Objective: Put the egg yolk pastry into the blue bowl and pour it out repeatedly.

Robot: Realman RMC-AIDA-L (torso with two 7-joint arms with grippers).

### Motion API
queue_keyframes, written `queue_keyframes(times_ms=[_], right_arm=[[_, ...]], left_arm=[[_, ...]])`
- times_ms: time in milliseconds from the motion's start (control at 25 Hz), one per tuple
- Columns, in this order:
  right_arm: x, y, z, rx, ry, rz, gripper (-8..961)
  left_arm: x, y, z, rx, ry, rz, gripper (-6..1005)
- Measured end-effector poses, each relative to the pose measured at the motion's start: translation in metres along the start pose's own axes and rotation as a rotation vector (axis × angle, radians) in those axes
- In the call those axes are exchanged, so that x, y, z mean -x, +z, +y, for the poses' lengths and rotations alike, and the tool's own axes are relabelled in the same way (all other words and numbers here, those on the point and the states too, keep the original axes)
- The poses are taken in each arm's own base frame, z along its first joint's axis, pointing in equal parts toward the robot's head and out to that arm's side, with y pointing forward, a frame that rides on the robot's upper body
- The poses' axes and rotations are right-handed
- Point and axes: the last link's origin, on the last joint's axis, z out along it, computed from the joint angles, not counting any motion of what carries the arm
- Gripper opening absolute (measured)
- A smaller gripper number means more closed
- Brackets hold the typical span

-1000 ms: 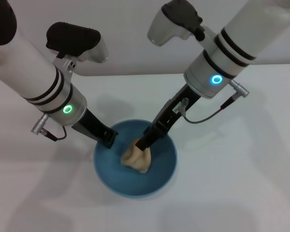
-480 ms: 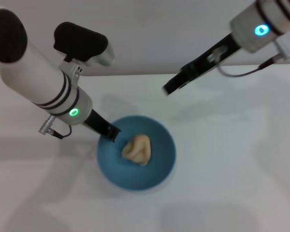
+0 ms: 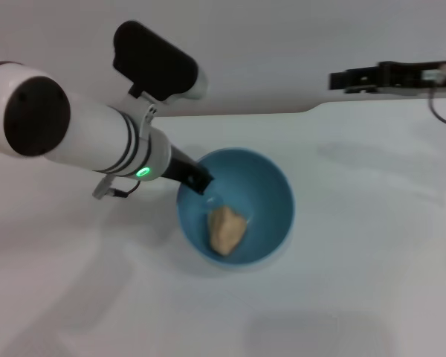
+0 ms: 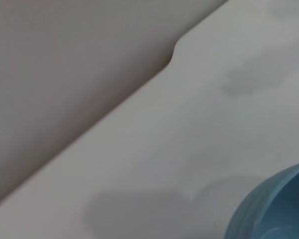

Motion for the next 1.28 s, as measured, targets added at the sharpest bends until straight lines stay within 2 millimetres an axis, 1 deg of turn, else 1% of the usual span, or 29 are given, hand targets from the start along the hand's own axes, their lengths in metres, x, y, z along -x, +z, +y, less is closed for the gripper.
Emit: queue_keyframes(times_ms=[160,200,240,280,320,360,400,520,720,840,960,1080,1200,1280], right_arm=[[-0.024,-0.023,-0.018,0.007,0.014,-0.111,423],[-0.031,-0.026,-0.021,0.007,0.009,-0.133,423],[-0.043,-0.029,-0.026,0.000,-0.002,-0.166,423],[-0.043,-0.029,-0.026,0.000,-0.002,-0.166,423],[-0.053,-0.031,-0.031,-0.019,-0.004,-0.186,423],[-0.053,-0.031,-0.031,-0.019,-0.004,-0.186,423],[-0.059,-0.032,-0.033,-0.032,0.003,-0.193,422],[-0.067,-0.033,-0.038,-0.054,0.022,-0.198,422],[-0.074,-0.032,-0.042,-0.063,0.043,-0.197,422],[-0.075,-0.029,-0.041,-0.056,0.050,-0.195,423],[-0.076,-0.027,-0.041,-0.051,0.055,-0.195,423],[-0.076,-0.027,-0.040,-0.049,0.056,-0.196,422],[-0.076,-0.027,-0.041,-0.051,0.057,-0.198,422],[-0.076,-0.026,-0.041,-0.050,0.057,-0.198,422]], left_arm=[[-0.011,-0.002,0.010,-0.039,0.086,0.092,18],[-0.013,-0.002,0.013,-0.050,0.107,0.117,18],[-0.016,-0.002,0.020,-0.071,0.163,0.171,18],[-0.017,-0.001,0.027,-0.092,0.218,0.220,18],[-0.017,-0.001,0.029,-0.095,0.228,0.230,18],[-0.018,-0.001,0.034,-0.108,0.266,0.271,18],[-0.020,-0.002,0.039,-0.120,0.303,0.317,18],[-0.020,-0.003,0.052,-0.137,0.374,0.415,17],[-0.020,-0.009,0.061,-0.200,0.492,0.614,17],[-0.014,-0.012,0.068,-0.264,0.589,0.755,17],[-0.003,-0.016,0.077,-0.332,0.672,0.891,17],[0.001,-0.021,0.080,-0.409,0.669,0.992,17],[0.002,-0.021,0.079,-0.490,0.652,1.026,17],[0.002,-0.023,0.078,-0.514,0.643,1.042,17]])
